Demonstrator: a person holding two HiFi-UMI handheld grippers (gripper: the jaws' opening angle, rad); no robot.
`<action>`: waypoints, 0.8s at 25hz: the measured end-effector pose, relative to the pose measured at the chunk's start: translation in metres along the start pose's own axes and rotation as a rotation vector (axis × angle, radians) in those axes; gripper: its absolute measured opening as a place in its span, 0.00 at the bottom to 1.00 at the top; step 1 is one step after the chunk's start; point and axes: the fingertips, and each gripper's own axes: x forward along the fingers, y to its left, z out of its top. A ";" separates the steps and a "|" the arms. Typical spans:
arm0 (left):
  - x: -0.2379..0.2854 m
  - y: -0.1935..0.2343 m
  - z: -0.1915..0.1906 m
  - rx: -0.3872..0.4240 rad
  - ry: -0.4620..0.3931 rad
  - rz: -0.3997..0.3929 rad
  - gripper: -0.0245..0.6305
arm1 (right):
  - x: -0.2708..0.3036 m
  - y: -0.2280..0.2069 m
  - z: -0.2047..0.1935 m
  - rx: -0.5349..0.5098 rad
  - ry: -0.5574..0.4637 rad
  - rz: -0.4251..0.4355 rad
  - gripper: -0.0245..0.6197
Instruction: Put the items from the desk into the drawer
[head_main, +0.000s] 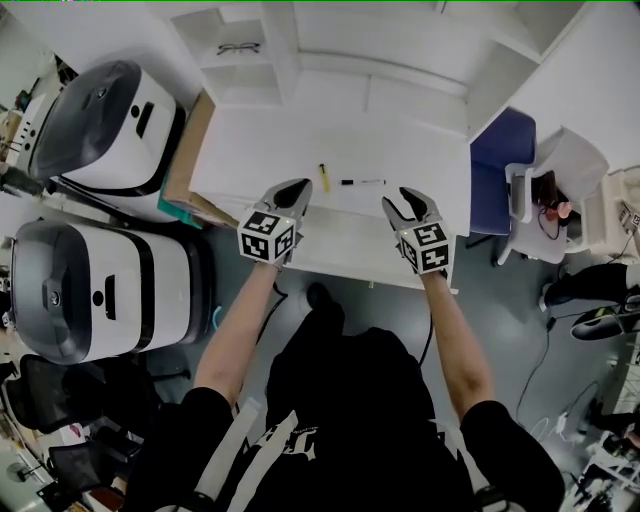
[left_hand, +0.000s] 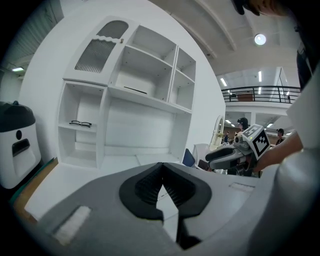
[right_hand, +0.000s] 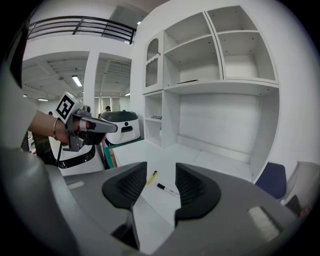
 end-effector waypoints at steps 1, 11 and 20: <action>0.000 0.003 -0.002 -0.007 0.002 -0.015 0.04 | 0.004 0.002 0.000 -0.001 0.004 -0.004 0.32; 0.001 0.029 -0.018 -0.011 0.021 -0.083 0.04 | 0.027 0.017 -0.006 -0.018 0.038 -0.028 0.32; -0.009 0.029 -0.019 -0.003 0.011 -0.093 0.04 | 0.039 0.028 -0.016 -0.036 0.094 0.000 0.32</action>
